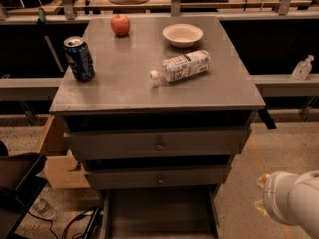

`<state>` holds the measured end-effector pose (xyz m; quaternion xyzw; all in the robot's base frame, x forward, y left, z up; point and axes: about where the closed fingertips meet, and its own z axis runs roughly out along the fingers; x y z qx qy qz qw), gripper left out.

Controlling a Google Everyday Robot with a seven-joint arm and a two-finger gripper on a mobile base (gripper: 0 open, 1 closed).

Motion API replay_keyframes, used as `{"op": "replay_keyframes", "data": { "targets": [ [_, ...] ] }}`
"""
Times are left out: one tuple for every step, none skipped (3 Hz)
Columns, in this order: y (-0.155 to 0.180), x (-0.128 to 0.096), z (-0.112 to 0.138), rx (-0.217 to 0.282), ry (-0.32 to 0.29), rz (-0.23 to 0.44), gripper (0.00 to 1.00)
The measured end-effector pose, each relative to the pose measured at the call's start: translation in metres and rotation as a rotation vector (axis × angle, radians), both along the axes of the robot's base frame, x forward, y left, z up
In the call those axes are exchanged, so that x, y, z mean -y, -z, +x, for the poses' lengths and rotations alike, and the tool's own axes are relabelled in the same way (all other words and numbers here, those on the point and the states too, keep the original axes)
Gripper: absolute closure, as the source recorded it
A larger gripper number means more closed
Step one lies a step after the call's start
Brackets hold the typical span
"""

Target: Close bottom drawer

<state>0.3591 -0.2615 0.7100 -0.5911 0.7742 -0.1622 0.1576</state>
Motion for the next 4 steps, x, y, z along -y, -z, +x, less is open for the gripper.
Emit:
{"op": "replay_keyframes", "data": {
  "targets": [
    [0.096, 0.028, -0.016, -0.087, 0.046, 0.022, 0.85],
    [0.164, 0.046, -0.035, -0.158, 0.064, 0.027, 1.00],
    [0.217, 0.052, -0.052, -0.213, 0.062, 0.041, 1.00],
    [0.230, 0.052, -0.055, -0.226, 0.049, 0.038, 0.84]
  ]
}}
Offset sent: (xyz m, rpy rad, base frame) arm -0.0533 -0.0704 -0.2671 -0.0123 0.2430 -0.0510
